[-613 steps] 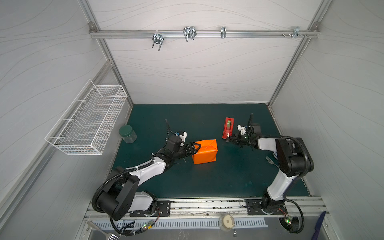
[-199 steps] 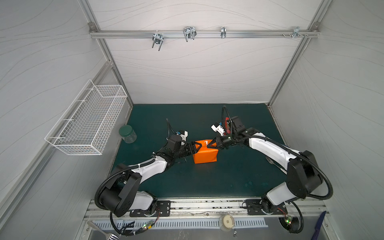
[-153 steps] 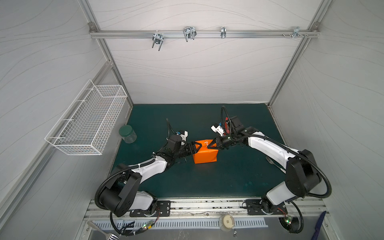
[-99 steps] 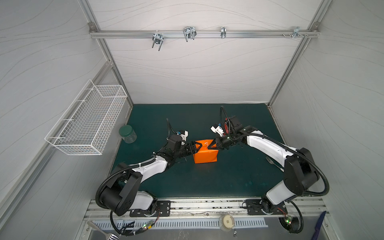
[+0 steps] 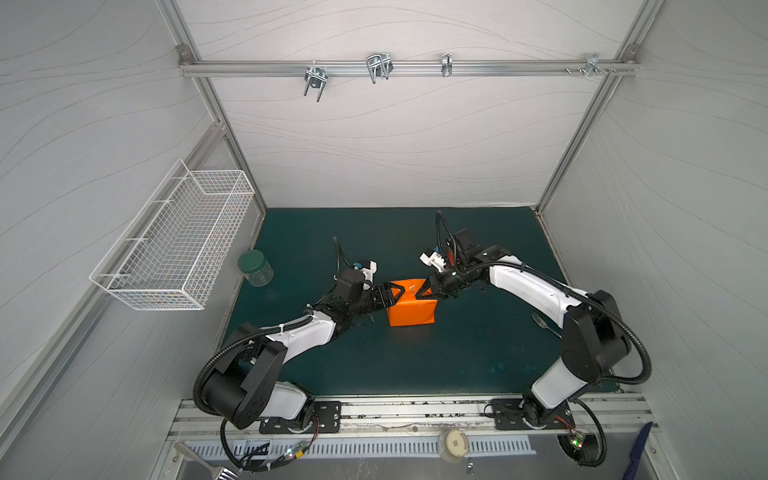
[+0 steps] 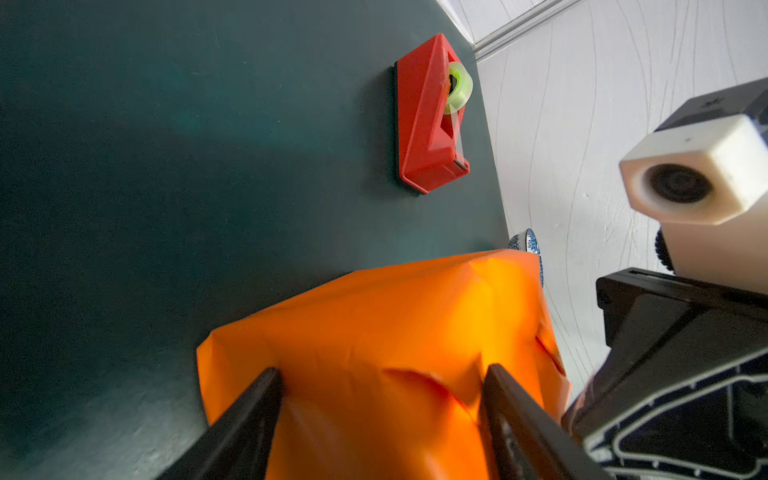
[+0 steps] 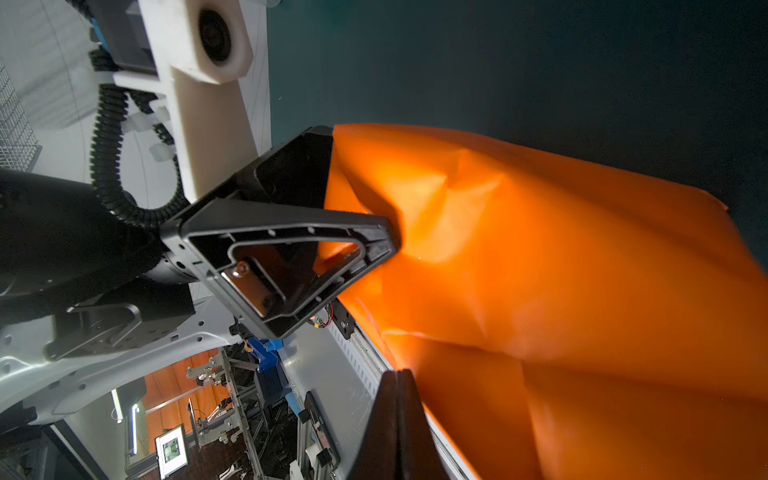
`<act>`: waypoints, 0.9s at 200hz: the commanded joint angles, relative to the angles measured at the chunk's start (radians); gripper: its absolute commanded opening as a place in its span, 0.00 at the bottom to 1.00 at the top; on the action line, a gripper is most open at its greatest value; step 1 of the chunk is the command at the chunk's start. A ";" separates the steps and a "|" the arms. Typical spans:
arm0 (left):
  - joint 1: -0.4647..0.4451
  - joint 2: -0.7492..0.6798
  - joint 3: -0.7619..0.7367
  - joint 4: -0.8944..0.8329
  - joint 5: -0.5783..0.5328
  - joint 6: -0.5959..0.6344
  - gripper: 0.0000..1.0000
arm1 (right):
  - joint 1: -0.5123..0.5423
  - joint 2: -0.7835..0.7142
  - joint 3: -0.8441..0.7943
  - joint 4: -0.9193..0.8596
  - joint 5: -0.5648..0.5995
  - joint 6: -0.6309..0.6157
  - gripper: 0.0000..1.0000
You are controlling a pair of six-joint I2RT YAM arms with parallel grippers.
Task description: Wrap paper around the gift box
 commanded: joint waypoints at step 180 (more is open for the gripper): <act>-0.011 0.057 -0.032 -0.212 -0.015 0.036 0.77 | 0.030 0.056 -0.032 0.125 0.050 -0.077 0.00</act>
